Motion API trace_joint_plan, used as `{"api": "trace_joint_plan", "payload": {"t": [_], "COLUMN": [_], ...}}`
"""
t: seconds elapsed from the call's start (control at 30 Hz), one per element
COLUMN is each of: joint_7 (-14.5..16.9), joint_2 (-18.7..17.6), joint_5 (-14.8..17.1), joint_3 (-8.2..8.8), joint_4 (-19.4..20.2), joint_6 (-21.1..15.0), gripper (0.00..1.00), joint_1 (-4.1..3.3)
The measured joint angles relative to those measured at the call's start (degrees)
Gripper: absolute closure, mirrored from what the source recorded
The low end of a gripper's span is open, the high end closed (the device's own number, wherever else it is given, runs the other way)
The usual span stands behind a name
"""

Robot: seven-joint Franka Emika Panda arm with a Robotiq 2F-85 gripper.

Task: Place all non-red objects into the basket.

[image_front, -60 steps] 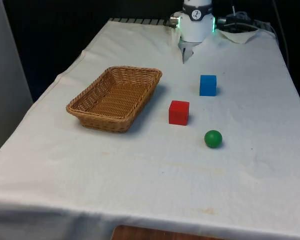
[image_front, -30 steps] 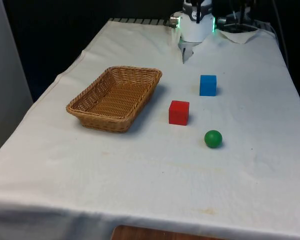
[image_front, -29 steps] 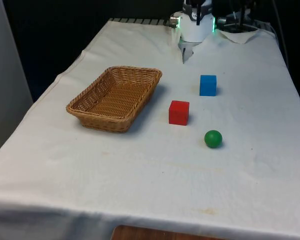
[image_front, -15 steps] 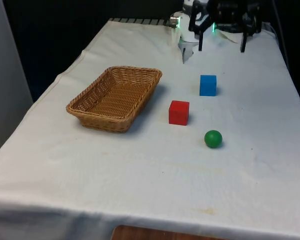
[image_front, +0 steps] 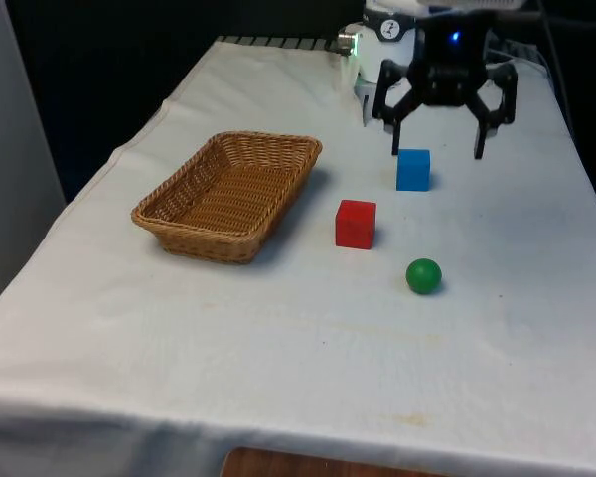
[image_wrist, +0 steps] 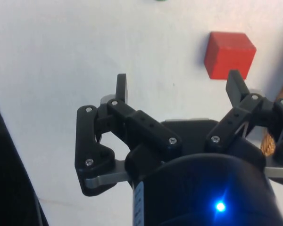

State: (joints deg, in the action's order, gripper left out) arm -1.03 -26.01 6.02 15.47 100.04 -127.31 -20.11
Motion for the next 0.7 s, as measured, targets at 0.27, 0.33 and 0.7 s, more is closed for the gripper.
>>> {"api": "trace_joint_plan", "payload": {"t": [0.27,0.33,0.7], "joint_7": [1.49,2.01,3.44], "joint_2": [-4.53,-6.42,-9.17], "joint_5": [2.41,3.32,4.98], "joint_3": [0.11,0.11,0.23], "joint_4": [-3.27,-4.81,-6.47], "joint_6": [-1.83,-2.46,-3.84], "gripper": [0.00,0.00,0.00], "joint_1": [0.63,0.80,1.43]}}
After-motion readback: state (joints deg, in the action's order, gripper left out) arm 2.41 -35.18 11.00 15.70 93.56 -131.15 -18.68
